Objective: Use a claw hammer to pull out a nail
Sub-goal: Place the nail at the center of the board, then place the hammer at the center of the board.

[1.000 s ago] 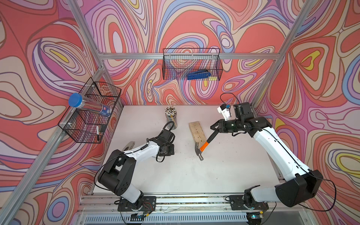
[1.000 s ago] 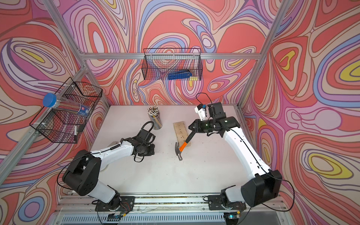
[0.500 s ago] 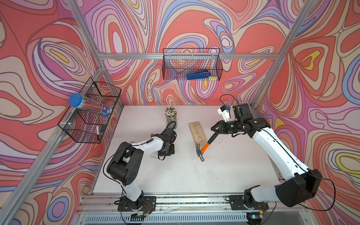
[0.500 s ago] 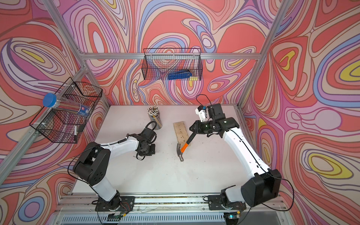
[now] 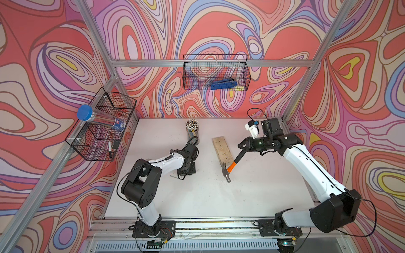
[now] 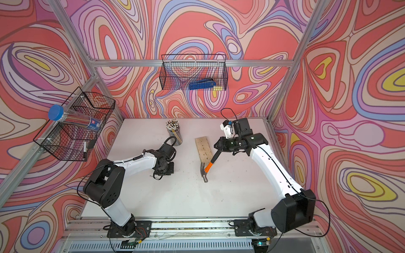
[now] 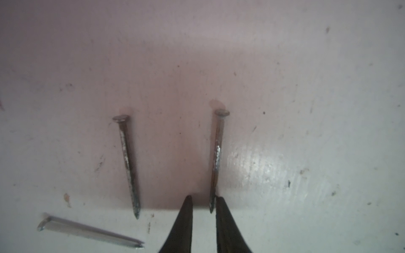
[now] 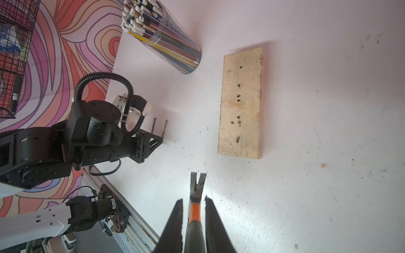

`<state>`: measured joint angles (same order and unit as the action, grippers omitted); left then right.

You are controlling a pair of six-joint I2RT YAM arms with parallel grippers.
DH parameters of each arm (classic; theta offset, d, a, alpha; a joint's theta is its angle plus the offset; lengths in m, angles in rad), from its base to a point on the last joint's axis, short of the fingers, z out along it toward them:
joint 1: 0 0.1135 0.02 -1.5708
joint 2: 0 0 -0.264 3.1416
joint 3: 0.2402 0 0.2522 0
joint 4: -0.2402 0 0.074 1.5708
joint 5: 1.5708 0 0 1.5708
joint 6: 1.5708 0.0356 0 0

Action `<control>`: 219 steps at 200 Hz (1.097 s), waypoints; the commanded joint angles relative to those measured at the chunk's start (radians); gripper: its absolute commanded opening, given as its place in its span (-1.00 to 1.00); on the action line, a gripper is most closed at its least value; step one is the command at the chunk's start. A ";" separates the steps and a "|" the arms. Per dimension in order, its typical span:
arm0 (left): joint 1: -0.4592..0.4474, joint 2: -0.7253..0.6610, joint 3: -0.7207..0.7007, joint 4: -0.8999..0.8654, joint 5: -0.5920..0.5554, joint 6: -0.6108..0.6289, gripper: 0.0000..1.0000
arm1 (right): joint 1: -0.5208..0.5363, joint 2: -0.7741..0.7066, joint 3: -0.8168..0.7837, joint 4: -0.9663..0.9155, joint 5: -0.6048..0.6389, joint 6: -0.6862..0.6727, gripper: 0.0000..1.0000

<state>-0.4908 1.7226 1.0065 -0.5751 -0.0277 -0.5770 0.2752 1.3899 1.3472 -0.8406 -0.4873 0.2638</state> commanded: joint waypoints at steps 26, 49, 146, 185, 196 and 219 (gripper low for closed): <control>0.002 -0.039 0.034 -0.058 0.006 0.036 -0.42 | -0.002 -0.042 -0.002 0.079 0.006 0.037 -1.00; -0.001 -0.062 0.055 -0.068 0.020 0.056 -0.38 | -0.002 -0.052 -0.001 0.099 0.041 0.051 -1.00; -0.159 -0.236 0.029 0.105 0.111 0.132 -0.19 | -0.109 -0.080 0.004 0.229 0.281 0.131 -1.00; -0.208 -0.269 0.002 0.175 0.149 0.140 -0.17 | -0.171 -0.084 -0.071 0.341 0.378 0.213 -1.00; -0.215 -0.272 -0.003 0.186 0.160 0.141 -0.16 | -0.189 -0.080 -0.096 0.380 0.395 0.237 -1.00; -0.222 -0.268 -0.012 0.202 0.171 0.132 -0.15 | -0.227 -0.068 -0.149 0.459 0.422 0.290 -1.00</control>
<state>-0.7048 1.4712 1.0111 -0.4137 0.1158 -0.4484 0.0837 1.3388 1.2293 -0.5503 -0.1120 0.4553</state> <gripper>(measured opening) 0.423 0.191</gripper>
